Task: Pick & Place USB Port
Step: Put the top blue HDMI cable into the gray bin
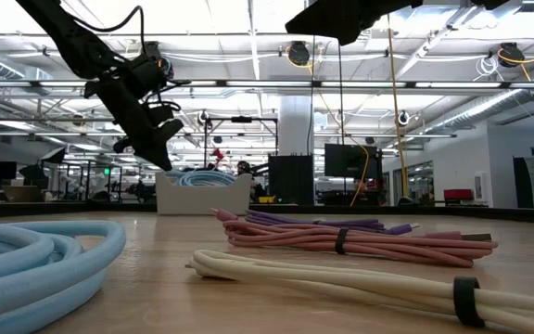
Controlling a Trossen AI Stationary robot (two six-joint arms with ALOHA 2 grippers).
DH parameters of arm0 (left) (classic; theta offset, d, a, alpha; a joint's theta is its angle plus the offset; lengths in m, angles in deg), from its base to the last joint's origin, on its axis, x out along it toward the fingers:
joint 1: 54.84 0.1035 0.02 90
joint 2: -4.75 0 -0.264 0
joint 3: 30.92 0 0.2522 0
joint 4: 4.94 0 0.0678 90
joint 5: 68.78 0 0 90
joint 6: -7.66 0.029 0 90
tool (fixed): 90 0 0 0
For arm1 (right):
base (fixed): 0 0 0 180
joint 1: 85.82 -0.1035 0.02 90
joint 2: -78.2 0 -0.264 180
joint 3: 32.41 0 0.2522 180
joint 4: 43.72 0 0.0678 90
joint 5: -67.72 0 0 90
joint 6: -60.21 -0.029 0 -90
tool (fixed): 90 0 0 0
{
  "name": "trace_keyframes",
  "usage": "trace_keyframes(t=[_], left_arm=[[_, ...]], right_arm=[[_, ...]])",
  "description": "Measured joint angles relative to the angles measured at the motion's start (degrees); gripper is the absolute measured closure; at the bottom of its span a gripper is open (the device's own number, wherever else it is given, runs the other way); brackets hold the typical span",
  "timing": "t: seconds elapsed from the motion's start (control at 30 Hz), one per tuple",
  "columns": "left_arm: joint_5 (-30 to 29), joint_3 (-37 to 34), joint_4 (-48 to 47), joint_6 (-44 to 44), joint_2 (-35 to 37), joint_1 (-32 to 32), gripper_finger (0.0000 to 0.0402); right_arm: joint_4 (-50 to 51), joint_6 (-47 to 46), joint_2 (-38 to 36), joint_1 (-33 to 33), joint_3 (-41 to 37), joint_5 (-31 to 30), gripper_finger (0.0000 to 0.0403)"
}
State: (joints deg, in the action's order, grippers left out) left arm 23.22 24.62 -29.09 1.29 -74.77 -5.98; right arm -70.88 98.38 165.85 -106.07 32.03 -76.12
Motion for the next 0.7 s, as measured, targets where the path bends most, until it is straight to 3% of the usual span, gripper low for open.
trace_keyframes(t=[0.47,0.7], left_arm=[[1.27,-0.07,-2.17,0.20,-1.95,-0.13,0.0401],[-0.81,-0.16,4.65,2.62,-3.63,-1.27,0.0401]], right_arm=[[0.00,0.02,0.00,0.00,0.00,-0.04,0.0234],[-0.02,0.08,0.00,0.00,0.00,-0.02,0.0234]])
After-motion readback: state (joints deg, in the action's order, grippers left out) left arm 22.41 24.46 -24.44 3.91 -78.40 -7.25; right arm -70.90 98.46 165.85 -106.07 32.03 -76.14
